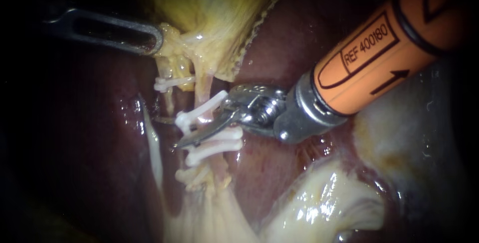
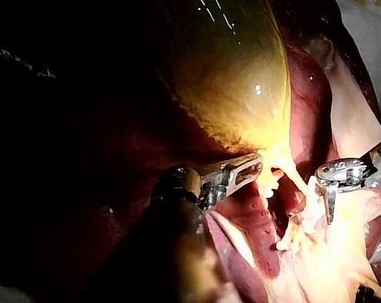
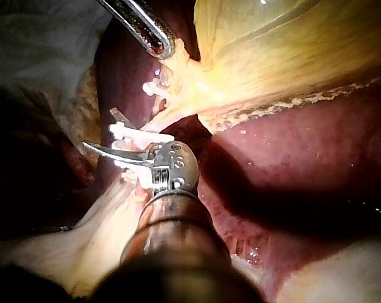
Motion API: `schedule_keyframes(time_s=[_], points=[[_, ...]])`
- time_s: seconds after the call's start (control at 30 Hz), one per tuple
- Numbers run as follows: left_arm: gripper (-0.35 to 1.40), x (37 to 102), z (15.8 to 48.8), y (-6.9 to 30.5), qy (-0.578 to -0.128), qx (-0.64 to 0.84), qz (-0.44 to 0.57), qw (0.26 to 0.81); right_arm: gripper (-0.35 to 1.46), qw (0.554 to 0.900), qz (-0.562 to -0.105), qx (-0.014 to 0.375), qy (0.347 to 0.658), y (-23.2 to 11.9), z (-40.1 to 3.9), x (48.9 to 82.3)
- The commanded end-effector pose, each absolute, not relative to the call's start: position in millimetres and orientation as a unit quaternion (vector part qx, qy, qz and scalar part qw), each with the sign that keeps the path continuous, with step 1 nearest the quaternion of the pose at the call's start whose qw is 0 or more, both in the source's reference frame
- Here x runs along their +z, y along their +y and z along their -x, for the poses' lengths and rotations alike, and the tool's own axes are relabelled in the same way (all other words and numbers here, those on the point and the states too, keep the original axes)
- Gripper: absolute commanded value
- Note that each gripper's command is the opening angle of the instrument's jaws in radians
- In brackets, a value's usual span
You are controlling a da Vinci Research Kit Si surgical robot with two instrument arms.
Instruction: Go to the cutting position right tube
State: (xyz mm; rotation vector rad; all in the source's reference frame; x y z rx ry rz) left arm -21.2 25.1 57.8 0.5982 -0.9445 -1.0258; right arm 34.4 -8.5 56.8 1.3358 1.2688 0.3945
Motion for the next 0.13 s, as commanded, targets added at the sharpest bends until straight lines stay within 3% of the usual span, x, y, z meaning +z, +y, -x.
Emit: schedule_keyframes(time_s=[0.03, 0.13], points=[[-0.35, 57.8, 21.2, 25.1, -0.428, -0.465, -0.271, 0.726, 1.25, 0.588, -0.574, 0.169, 0.545, -8.5, -34.4, 56.9], [-0.35, 57.8, 21.2, 25.1, -0.428, -0.465, -0.271, 0.726, 1.20, 0.592, -0.568, 0.175, 0.545, -8.4, -34.4, 57.3]])
